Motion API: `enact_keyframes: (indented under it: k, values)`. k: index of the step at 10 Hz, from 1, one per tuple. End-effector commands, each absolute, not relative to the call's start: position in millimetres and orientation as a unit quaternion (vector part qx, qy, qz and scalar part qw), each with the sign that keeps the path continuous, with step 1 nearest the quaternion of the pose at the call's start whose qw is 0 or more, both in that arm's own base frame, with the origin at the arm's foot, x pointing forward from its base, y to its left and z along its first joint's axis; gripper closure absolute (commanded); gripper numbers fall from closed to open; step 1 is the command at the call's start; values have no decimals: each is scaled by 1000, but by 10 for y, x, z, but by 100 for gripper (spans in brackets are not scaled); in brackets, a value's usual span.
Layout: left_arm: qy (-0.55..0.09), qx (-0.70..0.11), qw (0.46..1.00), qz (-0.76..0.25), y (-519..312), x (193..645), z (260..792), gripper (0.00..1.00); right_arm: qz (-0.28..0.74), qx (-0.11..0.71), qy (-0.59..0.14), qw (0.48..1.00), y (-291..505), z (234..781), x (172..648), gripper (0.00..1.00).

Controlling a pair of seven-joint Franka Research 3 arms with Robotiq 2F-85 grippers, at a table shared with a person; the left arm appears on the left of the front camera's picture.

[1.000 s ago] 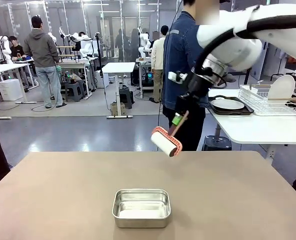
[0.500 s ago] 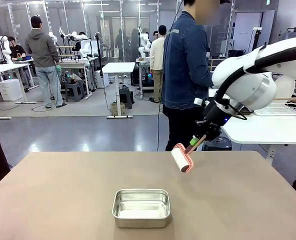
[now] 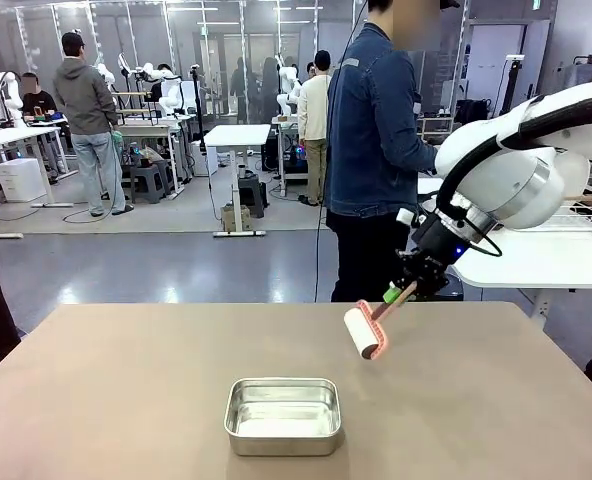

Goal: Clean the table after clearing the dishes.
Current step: When the right (or left) Handle tray is removed, use the right hand (or left hand) to clean the right (or left) side of the table with the Lint Roller.

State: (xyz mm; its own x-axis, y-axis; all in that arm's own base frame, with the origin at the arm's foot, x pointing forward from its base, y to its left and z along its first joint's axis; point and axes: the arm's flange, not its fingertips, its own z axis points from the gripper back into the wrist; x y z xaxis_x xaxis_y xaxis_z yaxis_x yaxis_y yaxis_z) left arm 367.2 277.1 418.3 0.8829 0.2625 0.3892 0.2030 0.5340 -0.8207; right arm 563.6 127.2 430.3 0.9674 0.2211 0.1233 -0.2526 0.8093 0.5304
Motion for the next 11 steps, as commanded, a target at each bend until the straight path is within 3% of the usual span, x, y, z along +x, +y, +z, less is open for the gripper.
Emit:
enact_keyframes:
  k: [1,2,7,11]
  values:
    - [-236,-482,844,12,2785,3613,4210,0,112,257,10,960,1280,4440,5519,78]
    - [-236,-482,844,12,2785,3613,4210,0,125,283,-28,951,1272,4303,5636,78]
    - [-236,-482,844,12,2785,3613,4210,0,120,275,-15,954,1257,4302,5621,78]
    - [-236,-482,844,12,2785,3613,4210,0,75,258,-6,963,1197,3899,5388,78]
